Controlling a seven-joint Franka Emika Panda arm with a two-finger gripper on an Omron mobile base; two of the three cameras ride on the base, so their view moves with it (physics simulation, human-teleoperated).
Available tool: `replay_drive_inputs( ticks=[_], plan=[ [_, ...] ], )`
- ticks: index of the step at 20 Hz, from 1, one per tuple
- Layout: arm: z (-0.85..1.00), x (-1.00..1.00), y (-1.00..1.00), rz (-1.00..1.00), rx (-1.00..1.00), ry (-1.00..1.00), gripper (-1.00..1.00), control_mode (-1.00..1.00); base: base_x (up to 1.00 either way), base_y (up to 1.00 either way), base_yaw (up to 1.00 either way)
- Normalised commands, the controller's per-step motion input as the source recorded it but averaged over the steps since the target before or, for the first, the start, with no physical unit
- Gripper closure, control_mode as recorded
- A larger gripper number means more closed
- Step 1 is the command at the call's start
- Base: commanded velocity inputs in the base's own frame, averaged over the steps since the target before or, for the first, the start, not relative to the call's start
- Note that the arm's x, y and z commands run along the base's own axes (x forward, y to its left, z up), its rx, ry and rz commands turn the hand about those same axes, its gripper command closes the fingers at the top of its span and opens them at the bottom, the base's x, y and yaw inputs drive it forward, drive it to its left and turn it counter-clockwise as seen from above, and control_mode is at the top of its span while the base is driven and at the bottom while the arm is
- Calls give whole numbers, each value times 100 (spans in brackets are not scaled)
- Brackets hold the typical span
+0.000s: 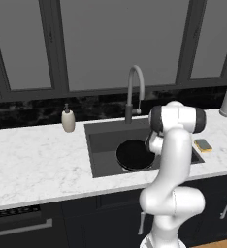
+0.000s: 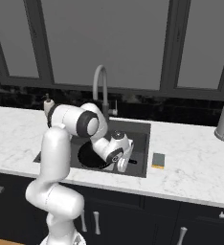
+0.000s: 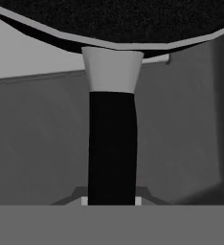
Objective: Pick the pan and sponge and place them into the sink. Then turn on the water.
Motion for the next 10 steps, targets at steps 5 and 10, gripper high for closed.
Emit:
replay_drive_inputs(
  ticks=[5,10],
  plan=[
    [-30,46,0,0,0,0,100,-100,0,0,0],
    [-22,62,0,0,0,0,100,-100,0,0,0]
  ],
)
